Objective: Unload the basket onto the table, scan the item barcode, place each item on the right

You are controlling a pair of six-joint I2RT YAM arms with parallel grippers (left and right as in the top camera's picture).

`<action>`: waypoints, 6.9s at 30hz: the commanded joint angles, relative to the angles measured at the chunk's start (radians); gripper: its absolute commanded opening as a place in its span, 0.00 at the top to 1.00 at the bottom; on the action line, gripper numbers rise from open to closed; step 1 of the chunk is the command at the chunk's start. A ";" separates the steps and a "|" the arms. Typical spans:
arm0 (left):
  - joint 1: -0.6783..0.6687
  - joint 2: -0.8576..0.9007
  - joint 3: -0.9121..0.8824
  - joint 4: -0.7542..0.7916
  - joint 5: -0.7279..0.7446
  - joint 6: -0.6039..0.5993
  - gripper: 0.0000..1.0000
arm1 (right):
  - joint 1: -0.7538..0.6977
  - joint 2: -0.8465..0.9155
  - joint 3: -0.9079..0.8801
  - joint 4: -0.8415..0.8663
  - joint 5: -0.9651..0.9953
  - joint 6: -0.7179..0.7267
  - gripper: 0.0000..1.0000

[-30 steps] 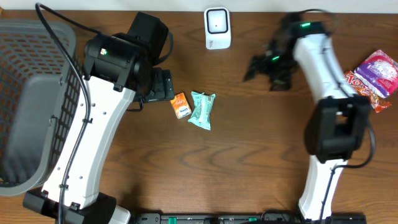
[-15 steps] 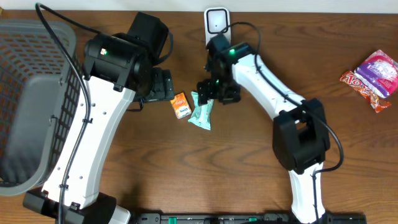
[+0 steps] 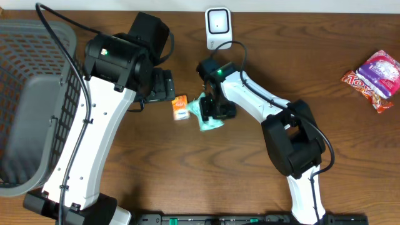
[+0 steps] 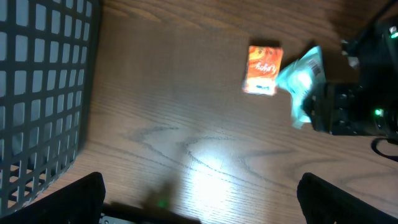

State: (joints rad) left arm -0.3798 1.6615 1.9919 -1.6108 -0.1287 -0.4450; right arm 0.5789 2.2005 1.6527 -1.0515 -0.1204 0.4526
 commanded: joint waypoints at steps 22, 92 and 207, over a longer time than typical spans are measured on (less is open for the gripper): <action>0.003 0.000 0.008 -0.049 -0.002 -0.004 0.02 | -0.137 0.000 0.198 -0.184 -0.293 -0.173 0.31; 0.003 0.000 0.008 -0.049 -0.002 -0.004 0.02 | -0.055 0.003 0.077 -0.173 0.453 0.174 0.50; 0.003 0.000 0.008 -0.049 -0.002 -0.004 0.02 | -0.393 -0.063 0.099 -0.333 -0.206 -0.370 0.39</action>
State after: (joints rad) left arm -0.3798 1.6615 1.9919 -1.6108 -0.1291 -0.4450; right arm 0.1200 2.1620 1.7370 -1.4025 -0.4454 0.0090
